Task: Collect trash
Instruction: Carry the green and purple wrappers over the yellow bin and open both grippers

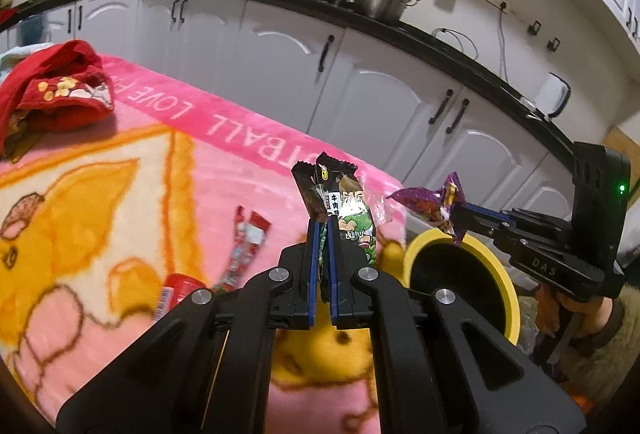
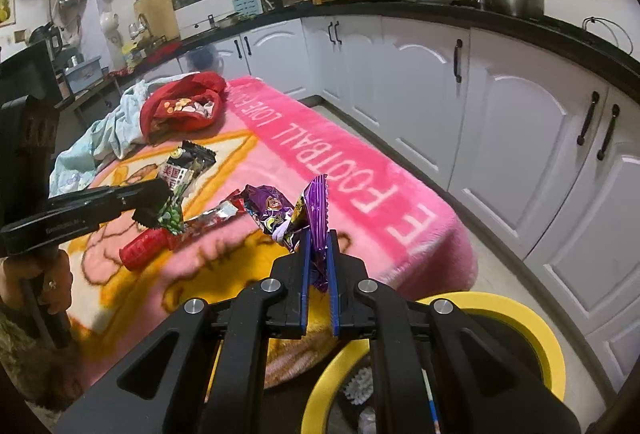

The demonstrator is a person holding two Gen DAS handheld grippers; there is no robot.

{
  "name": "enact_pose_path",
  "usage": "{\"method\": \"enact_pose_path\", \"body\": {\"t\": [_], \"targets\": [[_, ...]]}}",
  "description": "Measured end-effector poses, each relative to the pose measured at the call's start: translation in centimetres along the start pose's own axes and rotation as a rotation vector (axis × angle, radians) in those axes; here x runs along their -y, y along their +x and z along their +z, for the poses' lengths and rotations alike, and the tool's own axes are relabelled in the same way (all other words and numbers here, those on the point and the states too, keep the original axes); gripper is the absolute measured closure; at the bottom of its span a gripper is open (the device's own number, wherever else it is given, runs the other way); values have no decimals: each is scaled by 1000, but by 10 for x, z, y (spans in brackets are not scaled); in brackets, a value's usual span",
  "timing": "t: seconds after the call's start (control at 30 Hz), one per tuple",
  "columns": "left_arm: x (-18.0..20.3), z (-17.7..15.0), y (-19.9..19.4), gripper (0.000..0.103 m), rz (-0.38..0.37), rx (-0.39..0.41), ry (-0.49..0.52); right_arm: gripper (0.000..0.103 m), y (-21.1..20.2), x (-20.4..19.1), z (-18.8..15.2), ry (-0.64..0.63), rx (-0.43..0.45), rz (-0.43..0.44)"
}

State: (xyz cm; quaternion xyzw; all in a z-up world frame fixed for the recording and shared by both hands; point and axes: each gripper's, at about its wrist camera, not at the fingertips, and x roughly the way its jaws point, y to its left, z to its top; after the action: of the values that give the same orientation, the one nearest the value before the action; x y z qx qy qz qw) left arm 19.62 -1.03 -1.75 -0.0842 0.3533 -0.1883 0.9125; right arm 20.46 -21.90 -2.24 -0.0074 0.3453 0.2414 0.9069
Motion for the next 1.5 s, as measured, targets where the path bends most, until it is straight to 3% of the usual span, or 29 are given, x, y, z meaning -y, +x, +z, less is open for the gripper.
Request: {"method": "enact_pose_path", "body": {"t": [0.83, 1.5], "targets": [[85, -14, 13, 102, -115, -9, 127, 95, -74, 50, -38, 114, 57, -104], [133, -31, 45, 102, -174, -60, 184, 95, -100, 91, -80, 163, 27, -207]]}}
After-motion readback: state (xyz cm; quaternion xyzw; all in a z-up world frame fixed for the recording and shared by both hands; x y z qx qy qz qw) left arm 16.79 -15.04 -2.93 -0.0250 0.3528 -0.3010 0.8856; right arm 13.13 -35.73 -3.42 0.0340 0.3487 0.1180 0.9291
